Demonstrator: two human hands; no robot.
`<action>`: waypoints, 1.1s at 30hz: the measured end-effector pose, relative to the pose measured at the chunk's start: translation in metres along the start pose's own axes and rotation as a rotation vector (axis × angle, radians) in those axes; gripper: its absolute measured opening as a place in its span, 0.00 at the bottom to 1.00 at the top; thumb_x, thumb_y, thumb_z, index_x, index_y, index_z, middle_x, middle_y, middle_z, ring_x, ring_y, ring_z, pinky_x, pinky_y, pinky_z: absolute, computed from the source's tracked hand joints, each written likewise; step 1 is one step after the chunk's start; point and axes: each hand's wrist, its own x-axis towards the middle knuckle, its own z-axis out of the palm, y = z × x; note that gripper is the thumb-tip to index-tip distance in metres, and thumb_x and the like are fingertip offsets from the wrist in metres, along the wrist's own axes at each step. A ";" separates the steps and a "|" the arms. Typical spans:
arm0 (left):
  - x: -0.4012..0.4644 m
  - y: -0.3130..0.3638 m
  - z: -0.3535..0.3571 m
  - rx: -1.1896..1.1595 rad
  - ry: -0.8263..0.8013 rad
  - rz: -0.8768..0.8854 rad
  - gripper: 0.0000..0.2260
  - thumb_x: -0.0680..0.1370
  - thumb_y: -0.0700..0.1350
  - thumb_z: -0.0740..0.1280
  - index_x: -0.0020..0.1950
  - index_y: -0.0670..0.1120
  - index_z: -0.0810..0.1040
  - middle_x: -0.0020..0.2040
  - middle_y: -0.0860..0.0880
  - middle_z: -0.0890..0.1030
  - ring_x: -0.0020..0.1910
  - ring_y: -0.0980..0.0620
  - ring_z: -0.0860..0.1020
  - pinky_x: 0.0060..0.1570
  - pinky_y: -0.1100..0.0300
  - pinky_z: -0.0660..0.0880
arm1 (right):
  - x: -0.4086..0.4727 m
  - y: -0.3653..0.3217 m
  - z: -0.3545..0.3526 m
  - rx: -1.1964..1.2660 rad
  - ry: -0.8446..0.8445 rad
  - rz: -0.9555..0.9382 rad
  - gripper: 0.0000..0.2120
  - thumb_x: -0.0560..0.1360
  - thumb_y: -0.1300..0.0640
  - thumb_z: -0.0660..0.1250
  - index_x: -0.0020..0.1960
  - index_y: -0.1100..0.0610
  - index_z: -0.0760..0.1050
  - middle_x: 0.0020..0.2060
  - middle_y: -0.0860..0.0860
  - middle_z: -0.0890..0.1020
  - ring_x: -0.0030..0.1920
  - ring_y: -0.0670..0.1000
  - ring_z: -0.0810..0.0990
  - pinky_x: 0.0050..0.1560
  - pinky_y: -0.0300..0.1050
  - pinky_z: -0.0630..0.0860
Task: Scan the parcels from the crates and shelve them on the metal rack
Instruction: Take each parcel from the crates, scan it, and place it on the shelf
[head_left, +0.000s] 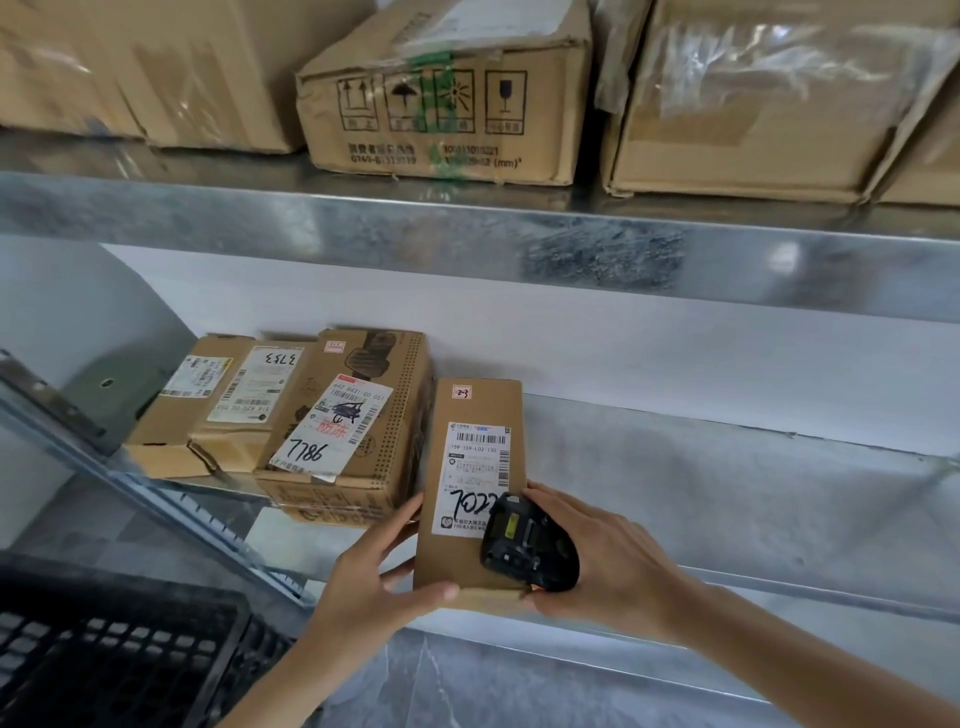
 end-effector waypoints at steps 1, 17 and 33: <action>0.000 0.000 -0.001 0.003 -0.006 0.003 0.43 0.62 0.51 0.82 0.73 0.65 0.70 0.69 0.66 0.76 0.71 0.64 0.71 0.68 0.53 0.74 | 0.002 -0.001 0.001 0.003 -0.002 0.002 0.47 0.68 0.38 0.75 0.80 0.39 0.56 0.75 0.33 0.67 0.65 0.44 0.76 0.56 0.38 0.71; 0.008 -0.003 -0.001 -0.064 0.260 0.026 0.27 0.70 0.41 0.80 0.66 0.58 0.78 0.55 0.66 0.84 0.60 0.70 0.78 0.56 0.73 0.76 | 0.038 0.001 0.008 0.070 0.056 0.051 0.46 0.64 0.34 0.74 0.77 0.35 0.57 0.70 0.31 0.72 0.64 0.43 0.77 0.60 0.48 0.77; 0.004 -0.003 -0.002 -0.041 0.328 0.058 0.28 0.70 0.46 0.80 0.68 0.56 0.78 0.59 0.60 0.84 0.63 0.62 0.79 0.61 0.65 0.77 | 0.038 -0.002 0.007 0.065 0.065 0.061 0.44 0.65 0.33 0.74 0.76 0.37 0.60 0.67 0.32 0.74 0.61 0.42 0.77 0.58 0.44 0.76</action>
